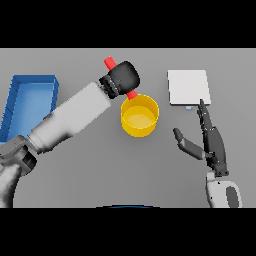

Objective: Pick up the red beaker and tilt it to pour out 1 green nut into yellow bowl. Pick up the yellow bowl and place it on the metallic measuring scale.

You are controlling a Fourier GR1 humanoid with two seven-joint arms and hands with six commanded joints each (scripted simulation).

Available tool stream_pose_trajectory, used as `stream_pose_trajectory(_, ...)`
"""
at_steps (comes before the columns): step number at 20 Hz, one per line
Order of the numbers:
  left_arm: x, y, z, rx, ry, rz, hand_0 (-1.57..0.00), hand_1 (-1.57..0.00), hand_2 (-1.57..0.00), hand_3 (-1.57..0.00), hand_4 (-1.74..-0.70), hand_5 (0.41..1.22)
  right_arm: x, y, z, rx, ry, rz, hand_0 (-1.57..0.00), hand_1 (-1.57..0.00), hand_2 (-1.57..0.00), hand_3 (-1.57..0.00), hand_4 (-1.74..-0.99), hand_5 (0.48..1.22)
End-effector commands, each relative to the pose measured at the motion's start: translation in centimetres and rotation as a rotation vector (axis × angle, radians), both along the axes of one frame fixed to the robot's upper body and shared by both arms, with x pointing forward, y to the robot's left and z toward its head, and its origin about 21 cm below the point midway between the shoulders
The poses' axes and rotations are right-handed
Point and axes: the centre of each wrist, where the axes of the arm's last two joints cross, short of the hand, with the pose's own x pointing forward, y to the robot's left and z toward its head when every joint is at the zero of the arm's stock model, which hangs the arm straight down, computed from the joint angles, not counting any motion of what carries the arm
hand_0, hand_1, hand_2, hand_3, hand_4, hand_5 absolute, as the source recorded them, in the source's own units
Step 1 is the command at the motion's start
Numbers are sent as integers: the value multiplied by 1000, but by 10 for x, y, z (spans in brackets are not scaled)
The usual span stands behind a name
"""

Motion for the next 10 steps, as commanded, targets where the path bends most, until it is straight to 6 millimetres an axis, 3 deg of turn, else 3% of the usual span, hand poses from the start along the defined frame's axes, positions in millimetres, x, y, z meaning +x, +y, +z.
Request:
stream_pose_trajectory(1,0,-5,2,33,-15,-23,-1571,-1571,-1571,-1541,-1736,1221,0,1,-2,-17,3,0,1,1,1,1,-1173,572)
stream_pose_trajectory(10,-1,-18,0,305,-143,-178,-1571,-1571,-1571,-1567,-1733,1221,-3,1,-4,-15,-12,8,1,1,1,1,-1136,578)
